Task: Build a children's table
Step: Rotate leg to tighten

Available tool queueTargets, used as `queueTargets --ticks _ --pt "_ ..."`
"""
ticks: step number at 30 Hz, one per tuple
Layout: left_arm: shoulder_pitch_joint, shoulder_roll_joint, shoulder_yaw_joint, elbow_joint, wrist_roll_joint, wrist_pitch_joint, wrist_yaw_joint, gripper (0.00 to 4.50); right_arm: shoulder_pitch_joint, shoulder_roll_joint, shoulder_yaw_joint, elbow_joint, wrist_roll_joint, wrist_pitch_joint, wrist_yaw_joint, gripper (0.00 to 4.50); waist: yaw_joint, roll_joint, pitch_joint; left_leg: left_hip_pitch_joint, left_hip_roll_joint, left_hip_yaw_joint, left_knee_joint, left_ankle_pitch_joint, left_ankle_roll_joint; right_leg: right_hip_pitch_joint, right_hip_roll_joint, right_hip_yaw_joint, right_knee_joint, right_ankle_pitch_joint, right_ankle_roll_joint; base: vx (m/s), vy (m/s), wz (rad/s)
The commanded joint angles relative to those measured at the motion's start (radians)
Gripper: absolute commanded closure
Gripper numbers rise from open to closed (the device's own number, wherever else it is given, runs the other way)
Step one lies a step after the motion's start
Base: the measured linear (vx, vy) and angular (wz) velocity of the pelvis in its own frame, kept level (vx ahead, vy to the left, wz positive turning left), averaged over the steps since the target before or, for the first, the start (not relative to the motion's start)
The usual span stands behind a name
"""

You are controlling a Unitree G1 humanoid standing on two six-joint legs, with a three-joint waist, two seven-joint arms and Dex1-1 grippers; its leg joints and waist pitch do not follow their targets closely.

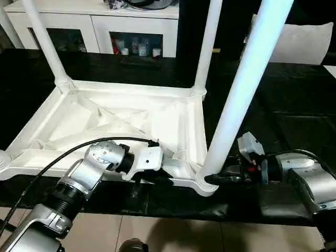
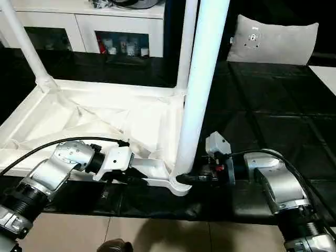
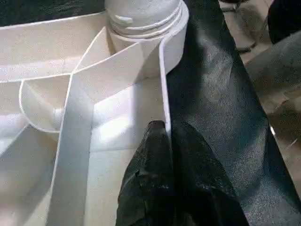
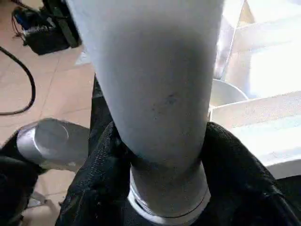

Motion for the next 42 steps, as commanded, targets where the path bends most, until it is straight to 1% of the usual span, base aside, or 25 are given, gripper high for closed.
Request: queueTargets --ticks 1,2,4,5,7,8,9,11,13,14,15,16,17,18,19,20,22,25,27,32,35,37,38,40,42 --pt "0.008 -0.028 -0.018 -0.022 0.016 0.052 0.034 4.5 0.009 0.03 -0.02 -0.057 0.077 0.069 -0.018 2.59 -0.004 -0.01 -0.062 0.025 0.071 -0.022 -0.064 -0.178 0.064 0.034 -0.099 0.051 -0.074 -0.137 -0.223 0.0 0.0 0.0" --pt "0.006 -0.047 -0.005 -0.031 0.013 0.101 0.072 4.5 0.01 0.056 -0.028 -0.073 0.072 0.097 -0.087 2.59 -0.004 -0.01 -0.059 0.026 0.072 -0.022 -0.066 -0.183 0.061 0.032 -0.097 0.052 -0.075 -0.15 -0.22 0.0 0.0 0.0" --pt "0.004 -0.057 0.003 -0.036 0.01 0.129 0.093 4.5 0.009 0.072 -0.031 -0.081 0.062 0.111 -0.132 2.59 -0.009 -0.011 -0.054 0.026 0.07 -0.024 -0.07 -0.205 0.044 0.03 -0.098 0.053 -0.08 -0.197 -0.213 0.0 0.0 0.0" --pt "-0.002 -0.084 0.017 -0.049 0.01 0.197 0.145 4.5 0.002 0.116 -0.037 -0.087 0.027 0.147 -0.25 2.59 -0.014 -0.01 -0.05 0.028 0.068 -0.025 -0.073 -0.236 0.027 0.028 -0.099 0.055 -0.085 -0.258 -0.202 0.0 0.0 0.0" --pt "-0.006 -0.106 0.027 -0.059 0.008 0.243 0.182 4.5 -0.009 0.158 -0.051 -0.081 0.001 0.187 -0.353 2.59 -0.024 -0.012 -0.048 0.03 0.065 -0.029 -0.076 -0.262 0.005 0.026 -0.103 0.055 -0.093 -0.34 -0.178 0.0 0.0 0.0" --pt "-0.008 -0.128 0.036 -0.069 0.006 0.285 0.217 4.5 -0.019 0.194 -0.061 -0.072 -0.031 0.206 -0.442 2.59 -0.033 -0.007 -0.045 0.028 0.064 -0.032 -0.08 -0.272 -0.011 0.025 -0.102 0.055 -0.094 -0.37 -0.166 0.0 0.0 0.0" --pt "-0.009 -0.134 0.038 -0.071 0.006 0.295 0.225 4.5 -0.021 0.204 -0.064 -0.069 -0.038 0.214 -0.466 2.59 -0.039 -0.009 -0.046 0.028 0.063 -0.032 -0.08 -0.282 -0.016 0.024 -0.101 0.054 -0.096 -0.377 -0.163 0.0 0.0 0.0" --pt "-0.013 -0.17 0.047 -0.078 0.01 0.344 0.277 4.5 -0.035 0.26 -0.089 -0.055 -0.069 0.254 -0.594 2.59 -0.058 -0.01 -0.047 0.02 0.06 -0.036 -0.083 -0.278 -0.021 0.031 -0.101 0.052 -0.096 -0.368 -0.15 0.0 0.0 0.0" --pt "-0.014 -0.182 0.05 -0.078 0.013 0.357 0.294 4.5 -0.038 0.276 -0.098 -0.052 -0.075 0.266 -0.63 2.59 -0.068 -0.011 -0.047 0.023 0.059 -0.033 -0.08 -0.279 -0.017 0.026 -0.098 0.054 -0.098 -0.342 -0.156 0.0 0.0 0.0" --pt "-0.019 -0.221 0.06 -0.07 0.023 0.395 0.356 4.5 -0.044 0.314 -0.114 -0.04 -0.095 0.273 -0.706 2.59 -0.071 -0.009 -0.049 0.023 0.058 -0.03 -0.079 -0.263 -0.013 0.026 -0.096 0.056 -0.096 -0.315 -0.159 0.0 0.0 0.0" --pt "-0.031 -0.304 0.087 -0.044 0.044 0.457 0.493 4.5 -0.052 0.374 -0.134 -0.008 -0.136 0.258 -0.841 2.59 -0.073 -0.012 -0.05 0.024 0.059 -0.028 -0.077 -0.248 -0.011 0.026 -0.096 0.057 -0.095 -0.29 -0.165 0.0 0.0 0.0" --pt "-0.032 -0.308 0.088 -0.043 0.046 0.459 0.499 4.5 -0.053 0.377 -0.136 -0.006 -0.137 0.258 -0.847 2.59 -0.073 -0.012 -0.05 0.024 0.059 -0.028 -0.077 -0.248 -0.011 0.026 -0.096 0.057 -0.095 -0.29 -0.165 0.0 0.0 0.0" --pt "-0.041 -0.351 0.1 -0.026 0.058 0.478 0.569 4.5 -0.058 0.409 -0.153 0.013 -0.137 0.242 -0.908 2.59 -0.071 -0.012 -0.049 0.029 0.058 -0.028 -0.076 -0.244 -0.014 0.023 -0.097 0.055 -0.1 -0.291 -0.173 0.0 0.0 0.0" --pt "-0.044 -0.363 0.104 -0.023 0.064 0.482 0.588 4.5 -0.06 0.42 -0.159 0.013 -0.13 0.234 -0.915 2.24 -0.068 -0.011 -0.051 0.026 0.057 -0.029 -0.077 -0.232 -0.008 0.028 -0.097 0.056 -0.098 -0.277 -0.166 0.0 0.0 0.0" --pt "-0.045 -0.366 0.105 -0.023 0.065 0.483 0.592 4.5 -0.06 0.422 -0.16 0.012 -0.128 0.232 -0.916 2.24 -0.068 -0.01 -0.051 0.024 0.059 -0.028 -0.077 -0.226 -0.005 0.029 -0.095 0.056 -0.096 -0.257 -0.165 0.0 0.0 0.0" --pt "-0.045 -0.37 0.103 -0.026 0.072 0.482 0.6 4.5 -0.061 0.426 -0.159 0.01 -0.127 0.218 -0.907 1.89 -0.067 -0.009 -0.053 0.025 0.058 -0.027 -0.078 -0.213 0.005 0.031 -0.093 0.054 -0.096 -0.22 -0.164 0.0 0.0 0.0" --pt "-0.04 -0.368 0.097 -0.037 0.074 0.477 0.594 4.5 -0.061 0.432 -0.168 0.01 -0.109 0.203 -0.888 1.86 -0.065 -0.01 -0.055 0.022 0.057 -0.026 -0.076 -0.187 0.024 0.034 -0.094 0.054 -0.094 -0.175 -0.165 0.0 0.0 0.0" --pt "-0.027 -0.355 0.088 -0.058 0.074 0.457 0.577 4.5 -0.06 0.423 -0.183 0.008 -0.087 0.167 -0.836 1.47 -0.063 -0.011 -0.056 0.02 0.057 -0.025 -0.075 -0.172 0.04 0.036 -0.096 0.053 -0.094 -0.165 -0.167 0.0 0.0 0.0" --pt "-0.02 -0.323 0.085 -0.056 0.086 0.401 0.549 4.5 -0.055 0.382 -0.191 0.01 -0.083 0.147 -0.78 1.43 -0.061 -0.01 -0.056 0.019 0.058 -0.026 -0.074 -0.168 0.046 0.039 -0.095 0.053 -0.094 -0.152 -0.166 0.0 0.0 0.0" --pt "-0.013 -0.273 0.088 -0.046 0.081 0.347 0.498 4.5 -0.052 0.305 -0.198 0.021 -0.074 0.099 -0.695 0.97 -0.06 -0.01 -0.056 0.019 0.058 -0.023 -0.073 -0.161 0.054 0.039 -0.096 0.052 -0.093 -0.161 -0.17 0.0 0.0 0.0" --pt "0.004 -0.201 0.071 -0.043 0.061 0.229 0.383 4.5 -0.043 0.216 -0.184 0.036 -0.089 0.009 -0.564 0.64 -0.055 -0.011 -0.058 0.018 0.06 -0.025 -0.072 -0.16 0.06 0.04 -0.096 0.051 -0.094 -0.162 -0.164 0.0 0.0 0.0" --pt "0.012 -0.15 0.054 -0.037 0.052 0.184 0.305 4.5 -0.037 0.162 -0.172 0.049 -0.095 -0.056 -0.468 0.52 -0.051 -0.008 -0.061 0.02 0.061 -0.023 -0.069 -0.157 0.063 0.038 -0.096 0.051 -0.089 -0.146 -0.17 0.0 0.0 0.0" --pt "0.012 -0.149 0.054 -0.037 0.052 0.183 0.304 4.5 -0.037 0.161 -0.171 0.049 -0.095 -0.057 -0.466 0.52 -0.051 -0.009 -0.061 0.019 0.061 -0.021 -0.068 -0.154 0.071 0.039 -0.095 0.052 -0.086 -0.124 -0.178 0.0 0.0 0.0" --pt "0.008 -0.103 0.036 -0.018 0.055 0.127 0.23 4.5 -0.027 0.109 -0.137 0.055 -0.101 -0.113 -0.354 0.52 -0.048 -0.008 -0.063 0.02 0.062 -0.023 -0.067 -0.14 0.081 0.039 -0.094 0.049 -0.083 -0.096 -0.191 0.0 0.0 0.0" --pt "0.006 -0.095 0.034 -0.013 0.055 0.114 0.217 4.5 -0.026 0.101 -0.131 0.057 -0.1 -0.123 -0.334 0.52 -0.04 -0.007 -0.064 0.023 0.065 -0.02 -0.066 -0.127 0.089 0.037 -0.092 0.05 -0.077 -0.065 -0.209 0.0 0.0 0.0"
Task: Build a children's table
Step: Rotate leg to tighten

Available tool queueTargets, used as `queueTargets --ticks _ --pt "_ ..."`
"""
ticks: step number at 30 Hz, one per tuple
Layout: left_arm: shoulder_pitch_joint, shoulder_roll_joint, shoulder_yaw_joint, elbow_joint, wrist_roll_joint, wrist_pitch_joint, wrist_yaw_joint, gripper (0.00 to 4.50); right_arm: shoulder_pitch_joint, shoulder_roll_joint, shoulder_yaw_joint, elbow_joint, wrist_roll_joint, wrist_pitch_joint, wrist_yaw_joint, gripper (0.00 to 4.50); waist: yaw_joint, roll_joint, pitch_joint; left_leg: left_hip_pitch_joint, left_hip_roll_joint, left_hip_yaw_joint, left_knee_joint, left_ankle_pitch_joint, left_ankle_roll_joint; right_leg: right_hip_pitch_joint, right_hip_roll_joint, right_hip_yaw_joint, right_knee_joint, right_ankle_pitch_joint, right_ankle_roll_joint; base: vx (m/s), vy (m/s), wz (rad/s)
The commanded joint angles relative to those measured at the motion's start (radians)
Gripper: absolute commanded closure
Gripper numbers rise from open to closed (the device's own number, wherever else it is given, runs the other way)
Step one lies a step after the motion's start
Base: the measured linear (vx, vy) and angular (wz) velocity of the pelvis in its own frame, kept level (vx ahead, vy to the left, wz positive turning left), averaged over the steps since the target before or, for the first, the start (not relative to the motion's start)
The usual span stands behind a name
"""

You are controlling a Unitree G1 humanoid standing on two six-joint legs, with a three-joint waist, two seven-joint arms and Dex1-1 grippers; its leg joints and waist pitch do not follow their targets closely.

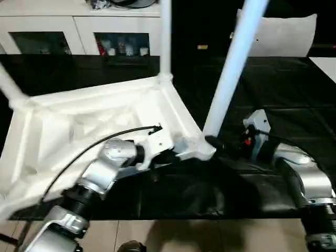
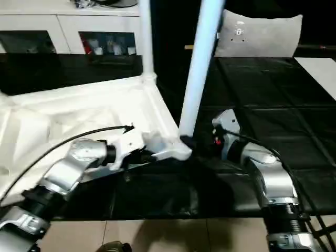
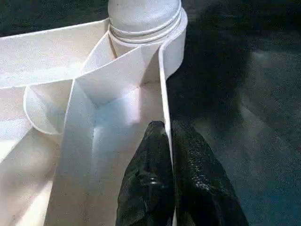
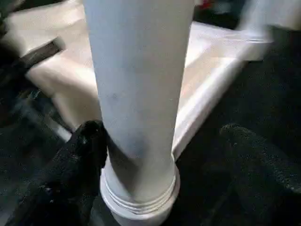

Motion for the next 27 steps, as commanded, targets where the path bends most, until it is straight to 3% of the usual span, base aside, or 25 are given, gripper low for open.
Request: queueTargets --ticks 1,5,6,10,12,15,17,20,22,25,27 --pt "0.003 0.014 -0.032 0.001 -0.013 -0.056 -0.076 4.5 0.004 -0.023 0.017 0.005 0.003 -0.024 0.068 0.52 0.0 -0.012 -0.066 0.022 0.066 -0.021 -0.054 -0.129 0.093 0.04 -0.093 0.05 -0.066 -0.067 -0.211 0.0 0.0 0.0" --pt "0.003 0.069 -0.053 0.0 -0.039 -0.119 -0.206 4.5 0.007 -0.075 0.062 0.012 0.041 -0.035 0.237 0.52 0.014 -0.015 -0.067 0.021 0.068 -0.019 -0.052 -0.146 0.094 0.042 -0.096 0.05 -0.067 -0.102 -0.213 0.0 0.0 0.0" --pt "0.002 0.078 -0.058 0.003 -0.039 -0.132 -0.223 4.5 0.006 -0.084 0.071 0.015 0.046 -0.038 0.264 0.79 0.019 -0.013 -0.066 0.021 0.069 -0.019 -0.052 -0.153 0.095 0.04 -0.096 0.05 -0.067 -0.115 -0.213 0.0 0.0 0.0" --pt "-0.003 0.104 -0.082 0.02 -0.029 -0.177 -0.276 4.5 0.005 -0.107 0.097 0.018 0.061 -0.029 0.354 0.95 0.03 -0.013 -0.067 0.024 0.072 -0.02 -0.053 -0.165 0.085 0.037 -0.097 0.05 -0.066 -0.135 -0.212 0.0 0.0 0.0" --pt "-0.008 0.109 -0.085 0.038 -0.023 -0.197 -0.283 4.5 0.004 -0.109 0.105 0.024 0.06 -0.034 0.374 1.3 0.033 -0.013 -0.067 0.025 0.072 -0.02 -0.053 -0.18 0.075 0.036 -0.098 0.05 -0.067 -0.152 -0.213 0.0 0.0 0.0" --pt "-0.014 0.108 -0.085 0.054 -0.022 -0.212 -0.287 4.5 0.004 -0.112 0.114 0.024 0.072 -0.015 0.405 1.35 0.034 -0.018 -0.068 0.024 0.071 -0.021 -0.053 -0.192 0.065 0.038 -0.1 0.05 -0.067 -0.169 -0.212 0.0 0.0 0.0" --pt "-0.016 0.108 -0.085 0.058 -0.023 -0.216 -0.29 4.5 0.004 -0.114 0.117 0.023 0.078 -0.006 0.418 1.68 0.035 -0.017 -0.068 0.025 0.071 -0.021 -0.053 -0.195 0.063 0.037 -0.101 0.05 -0.068 -0.181 -0.207 0.0 0.0 0.0" --pt "-0.017 0.098 -0.084 0.074 -0.03 -0.234 -0.294 4.5 0.008 -0.119 0.142 0.018 0.083 0.002 0.455 1.75 0.037 -0.02 -0.069 0.024 0.07 -0.02 -0.051 -0.183 0.065 0.036 -0.1 0.051 -0.068 -0.176 -0.204 0.0 0.0 0.0" --pt "-0.017 0.096 -0.083 0.08 -0.029 -0.239 -0.293 4.5 0.008 -0.117 0.143 0.021 0.085 0.006 0.461 2.17 0.039 -0.019 -0.071 0.024 0.071 -0.02 -0.05 -0.178 0.066 0.036 -0.101 0.05 -0.065 -0.167 -0.206 0.0 0.0 0.0" --pt "-0.016 0.096 -0.083 0.089 -0.028 -0.246 -0.293 4.5 0.007 -0.118 0.15 0.031 0.097 0.036 0.486 2.21 0.044 -0.019 -0.072 0.025 0.071 -0.021 -0.049 -0.171 0.069 0.036 -0.099 0.05 -0.064 -0.156 -0.208 0.0 0.0 0.0" --pt "-0.013 0.095 -0.08 0.086 -0.038 -0.239 -0.297 4.5 0.009 -0.117 0.151 0.029 0.109 0.057 0.493 2.48 0.047 -0.018 -0.072 0.026 0.071 -0.02 -0.049 -0.174 0.07 0.035 -0.1 0.05 -0.065 -0.159 -0.209 0.0 0.0 0.0"
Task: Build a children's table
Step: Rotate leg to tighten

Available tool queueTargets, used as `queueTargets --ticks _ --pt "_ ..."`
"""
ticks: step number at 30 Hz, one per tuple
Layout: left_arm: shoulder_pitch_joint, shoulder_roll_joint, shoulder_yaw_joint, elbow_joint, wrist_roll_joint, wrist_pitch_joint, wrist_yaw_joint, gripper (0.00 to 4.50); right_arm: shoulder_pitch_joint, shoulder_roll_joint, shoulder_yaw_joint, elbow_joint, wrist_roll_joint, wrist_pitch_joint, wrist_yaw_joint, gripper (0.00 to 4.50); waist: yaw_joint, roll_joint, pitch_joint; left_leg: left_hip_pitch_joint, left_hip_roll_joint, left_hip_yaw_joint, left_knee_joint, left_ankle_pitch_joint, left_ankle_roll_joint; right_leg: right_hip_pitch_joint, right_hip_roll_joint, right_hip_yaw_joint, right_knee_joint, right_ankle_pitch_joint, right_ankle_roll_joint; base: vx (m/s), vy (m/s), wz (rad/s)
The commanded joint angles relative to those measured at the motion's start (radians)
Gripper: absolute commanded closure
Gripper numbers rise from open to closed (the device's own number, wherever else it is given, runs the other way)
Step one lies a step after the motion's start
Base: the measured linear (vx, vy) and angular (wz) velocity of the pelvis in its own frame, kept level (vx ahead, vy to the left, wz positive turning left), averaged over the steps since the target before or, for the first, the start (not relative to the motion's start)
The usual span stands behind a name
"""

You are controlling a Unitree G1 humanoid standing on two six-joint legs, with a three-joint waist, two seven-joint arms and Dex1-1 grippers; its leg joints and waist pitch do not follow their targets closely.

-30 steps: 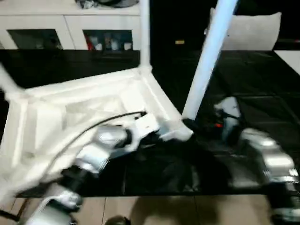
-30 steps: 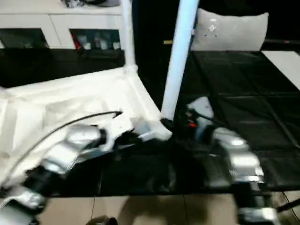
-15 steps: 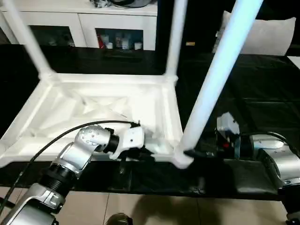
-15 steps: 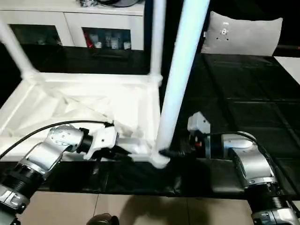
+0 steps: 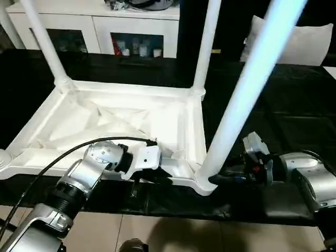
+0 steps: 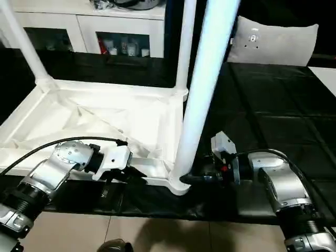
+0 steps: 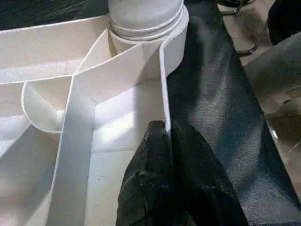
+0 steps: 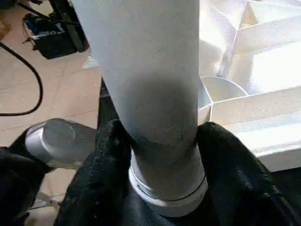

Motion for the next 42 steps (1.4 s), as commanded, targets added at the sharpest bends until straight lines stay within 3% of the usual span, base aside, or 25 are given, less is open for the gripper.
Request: queueTargets --ticks 1,7,10,11,14,20,23,24,25,26,30,31,38,40,42 --pt "0.002 -0.007 -0.025 0.004 0.009 0.002 -0.017 4.5 0.005 -0.003 0.028 -0.008 0.029 0.031 0.038 2.52 -0.003 -0.012 -0.069 0.024 0.071 -0.021 -0.062 -0.173 0.065 0.032 -0.098 0.05 -0.073 -0.162 -0.208 0.0 0.0 0.0" --pt "0.014 -0.033 -0.004 -0.042 -0.028 0.089 0.002 4.5 0.028 0.034 -0.001 -0.055 0.063 0.092 -0.038 2.6 -0.005 -0.013 -0.065 0.023 0.071 -0.022 -0.065 -0.193 0.053 0.033 -0.099 0.051 -0.075 -0.194 -0.205 0.0 0.0 0.0" --pt "0.004 -0.077 0.013 -0.054 -0.006 0.185 0.108 4.5 0.03 0.102 -0.027 -0.08 0.025 0.141 -0.225 2.6 -0.013 -0.011 -0.055 0.025 0.067 -0.023 -0.069 -0.232 0.036 0.027 -0.099 0.053 -0.084 -0.271 -0.19 0.0 0.0 0.0" --pt "-0.004 -0.106 0.023 -0.059 0.001 0.242 0.165 4.5 0.021 0.148 -0.044 -0.075 -0.008 0.156 -0.346 2.6 -0.019 -0.012 -0.052 0.028 0.066 -0.025 -0.072 -0.251 0.019 0.024 -0.1 0.054 -0.089 -0.321 -0.179 0.0 0.0 0.0" --pt "-0.012 -0.145 0.04 -0.068 0.001 0.311 0.236 4.5 0.011 0.197 -0.064 -0.068 -0.037 0.178 -0.471 2.6 -0.041 -0.013 -0.048 0.028 0.063 -0.033 -0.078 -0.295 -0.014 0.025 -0.104 0.052 -0.099 -0.428 -0.145 0.0 0.0 0.0" --pt "-0.034 -0.281 0.069 -0.069 0.045 0.479 0.464 4.5 -0.032 0.347 -0.117 -0.054 -0.106 0.302 -0.821 2.61 -0.078 -0.012 -0.043 0.028 0.056 -0.035 -0.081 -0.318 -0.022 0.019 -0.099 0.052 -0.106 -0.435 -0.135 0.0 0.0 0.0" --pt "-0.041 -0.336 0.083 -0.061 0.068 0.519 0.556 4.5 -0.044 0.411 -0.145 -0.046 -0.111 0.335 -0.925 2.61 -0.084 -0.011 -0.045 0.026 0.057 -0.035 -0.081 -0.308 -0.018 0.02 -0.099 0.053 -0.108 -0.419 -0.126 0.0 0.0 0.0" --pt "-0.04 -0.358 0.082 -0.064 0.08 0.525 0.587 4.5 -0.047 0.437 -0.157 -0.042 -0.09 0.303 -0.936 2.26 -0.083 -0.013 -0.047 0.026 0.055 -0.033 -0.08 -0.299 -0.01 0.022 -0.099 0.054 -0.108 -0.397 -0.123 0.0 0.0 0.0" --pt "-0.04 -0.358 0.082 -0.064 0.08 0.525 0.587 4.5 -0.047 0.437 -0.157 -0.042 -0.09 0.303 -0.936 2.26 -0.081 -0.012 -0.047 0.026 0.056 -0.032 -0.079 -0.296 -0.006 0.021 -0.1 0.056 -0.109 -0.388 -0.124 0.0 0.0 0.0" --pt "-0.036 -0.364 0.077 -0.072 0.083 0.528 0.59 4.5 -0.041 0.424 -0.135 -0.045 -0.094 0.266 -0.895 1.91 -0.08 -0.015 -0.049 0.023 0.055 -0.031 -0.079 -0.275 0.002 0.025 -0.098 0.055 -0.106 -0.354 -0.124 0.0 0.0 0.0" --pt "-0.026 -0.341 0.069 -0.095 0.09 0.506 0.572 4.5 -0.015 0.393 -0.111 -0.076 -0.103 0.251 -0.836 1.65 -0.076 -0.011 -0.053 0.02 0.058 -0.027 -0.078 -0.201 0.034 0.032 -0.094 0.052 -0.095 -0.2 -0.153 0.0 0.0 0.0" --pt "-0.023 -0.322 0.064 -0.094 0.096 0.471 0.555 4.5 -0.01 0.379 -0.111 -0.079 -0.102 0.244 -0.821 1.65 -0.074 -0.008 -0.053 0.02 0.059 -0.028 -0.078 -0.198 0.036 0.032 -0.094 0.052 -0.094 -0.191 -0.157 0.0 0.0 0.0" --pt "0.003 -0.2 0.048 -0.094 0.095 0.348 0.417 4.5 -0.007 0.255 -0.151 -0.059 -0.074 0.152 -0.648 0.98 -0.075 -0.008 -0.057 0.017 0.058 -0.025 -0.074 -0.174 0.058 0.04 -0.095 0.05 -0.089 -0.136 -0.179 0.0 0.0 0.0" --pt "0.006 -0.181 0.047 -0.095 0.09 0.336 0.388 4.5 -0.006 0.229 -0.151 -0.057 -0.073 0.136 -0.609 0.76 -0.073 -0.006 -0.057 0.017 0.06 -0.024 -0.073 -0.161 0.066 0.039 -0.093 0.05 -0.085 -0.102 -0.193 0.0 0.0 0.0" --pt "0.017 -0.12 0.031 -0.093 0.066 0.255 0.288 4.5 0.002 0.147 -0.121 -0.055 -0.076 0.086 -0.479 0.76 -0.068 -0.007 -0.058 0.016 0.061 -0.024 -0.07 -0.162 0.078 0.042 -0.096 0.048 -0.084 -0.1 -0.199 0.0 0.0 0.0"
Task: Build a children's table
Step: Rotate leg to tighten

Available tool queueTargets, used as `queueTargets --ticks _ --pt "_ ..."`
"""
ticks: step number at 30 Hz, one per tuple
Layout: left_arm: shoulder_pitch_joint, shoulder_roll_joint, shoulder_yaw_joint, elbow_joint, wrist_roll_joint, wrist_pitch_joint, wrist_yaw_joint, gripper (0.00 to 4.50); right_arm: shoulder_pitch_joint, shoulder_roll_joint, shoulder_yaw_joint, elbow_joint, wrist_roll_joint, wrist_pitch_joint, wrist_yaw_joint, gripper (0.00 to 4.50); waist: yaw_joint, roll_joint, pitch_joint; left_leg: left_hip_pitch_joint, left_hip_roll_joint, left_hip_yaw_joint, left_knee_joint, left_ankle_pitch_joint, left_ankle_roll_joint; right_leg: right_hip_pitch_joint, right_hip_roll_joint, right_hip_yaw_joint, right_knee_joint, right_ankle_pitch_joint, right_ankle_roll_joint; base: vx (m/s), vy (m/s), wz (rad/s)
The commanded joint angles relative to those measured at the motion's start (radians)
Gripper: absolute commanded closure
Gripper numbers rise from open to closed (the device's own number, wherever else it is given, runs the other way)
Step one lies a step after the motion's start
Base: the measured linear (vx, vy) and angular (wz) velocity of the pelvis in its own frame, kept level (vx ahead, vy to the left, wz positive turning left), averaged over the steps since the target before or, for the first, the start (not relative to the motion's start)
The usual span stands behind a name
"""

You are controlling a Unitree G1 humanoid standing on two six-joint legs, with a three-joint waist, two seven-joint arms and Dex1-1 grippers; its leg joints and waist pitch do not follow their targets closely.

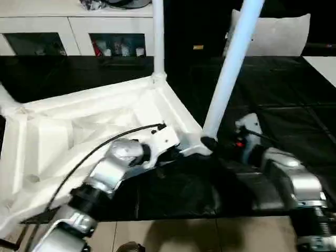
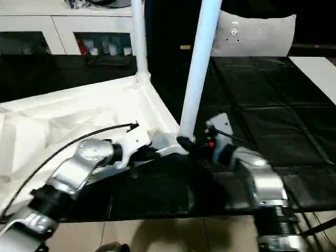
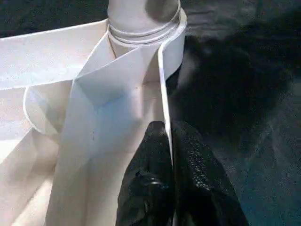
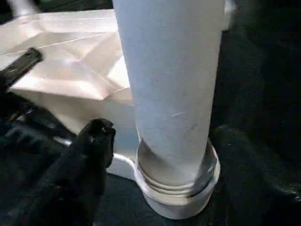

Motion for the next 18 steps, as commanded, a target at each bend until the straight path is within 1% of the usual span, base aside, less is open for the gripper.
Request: queueTargets --ticks 1,2,5,6,8,10,11,13,14,15,18 --pt "0.016 0.042 -0.034 -0.007 -0.02 -0.08 -0.109 4.5 0.008 -0.052 0.019 0.003 0.002 -0.048 0.1 0.76 0.007 -0.009 -0.058 0.016 0.064 -0.024 -0.057 -0.166 0.081 0.045 -0.091 0.052 -0.076 -0.108 -0.202 0.0 0.0 0.0" --pt "0.017 0.062 -0.041 -0.003 -0.022 -0.097 -0.139 4.5 0.01 -0.075 0.032 0.004 -0.003 -0.068 0.139 0.76 0.01 -0.007 -0.057 0.02 0.065 -0.023 -0.058 -0.176 0.078 0.042 -0.09 0.053 -0.077 -0.119 -0.203 0.0 0.0 0.0" --pt "0.013 0.107 -0.057 0.007 -0.019 -0.15 -0.203 4.5 0.017 -0.123 0.063 0.007 -0.016 -0.135 0.23 0.76 0.02 -0.006 -0.056 0.023 0.069 -0.022 -0.06 -0.202 0.07 0.039 -0.091 0.053 -0.078 -0.153 -0.202 0.0 0.0 0.0" --pt "0.014 0.113 -0.059 0.007 -0.022 -0.164 -0.218 4.5 0.017 -0.128 0.066 0.008 -0.011 -0.137 0.245 0.76 0.02 -0.006 -0.055 0.025 0.069 -0.022 -0.061 -0.209 0.066 0.038 -0.091 0.053 -0.078 -0.155 -0.208 0.0 0.0 0.0" --pt "0.016 0.136 -0.072 0.0 -0.03 -0.19 -0.275 4.5 0.014 -0.138 0.073 0.014 -0.001 -0.156 0.293 0.76 0.024 -0.008 -0.057 0.023 0.07 -0.023 -0.061 -0.208 0.065 0.04 -0.093 0.053 -0.076 -0.158 -0.212 0.0 0.0 0.0" --pt "0.018 0.157 -0.087 -0.006 -0.036 -0.209 -0.325 4.5 0.01 -0.148 0.082 0.019 0.015 -0.157 0.343 0.76 0.027 -0.008 -0.058 0.022 0.07 -0.022 -0.06 -0.201 0.07 0.04 -0.093 0.052 -0.073 -0.148 -0.216 0.0 0.0 0.0" --pt "0.018 0.165 -0.094 -0.007 -0.037 -0.216 -0.34 4.5 0.009 -0.154 0.089 0.02 0.023 -0.156 0.366 0.91 0.03 -0.006 -0.058 0.023 0.071 -0.022 -0.059 -0.196 0.071 0.039 -0.092 0.052 -0.072 -0.136 -0.221 0.0 0.0 0.0" --pt "0.02 0.18 -0.111 -0.011 -0.043 -0.241 -0.382 4.5 0.009 -0.165 0.105 0.017 0.046 -0.151 0.428 0.91 0.035 -0.007 -0.059 0.023 0.071 -0.021 -0.058 -0.196 0.076 0.04 -0.093 0.053 -0.071 -0.132 -0.225 0.0 0.0 0.0" --pt "0.021 0.182 -0.117 -0.014 -0.046 -0.249 -0.396 4.5 0.009 -0.167 0.113 0.015 0.05 -0.155 0.448 1.15 0.04 -0.008 -0.058 0.024 0.072 -0.021 -0.058 -0.198 0.078 0.039 -0.093 0.053 -0.072 -0.139 -0.224 0.0 0.0 0.0" --pt "0.02 0.183 -0.121 -0.015 -0.049 -0.257 -0.406 4.5 0.008 -0.169 0.119 0.017 0.052 -0.163 0.461 1.15 0.045 -0.007 -0.059 0.026 0.073 -0.021 -0.058 -0.201 0.076 0.037 -0.093 0.053 -0.072 -0.146 -0.225 0.0 0.0 0.0" --pt "0.021 0.18 -0.126 -0.019 -0.052 -0.263 -0.421 4.5 0.006 -0.168 0.13 0.022 0.054 -0.173 0.486 1.4 0.048 -0.008 -0.059 0.026 0.074 -0.021 -0.059 -0.199 0.07 0.037 -0.093 0.053 -0.07 -0.144 -0.228 0.0 0.0 0.0"
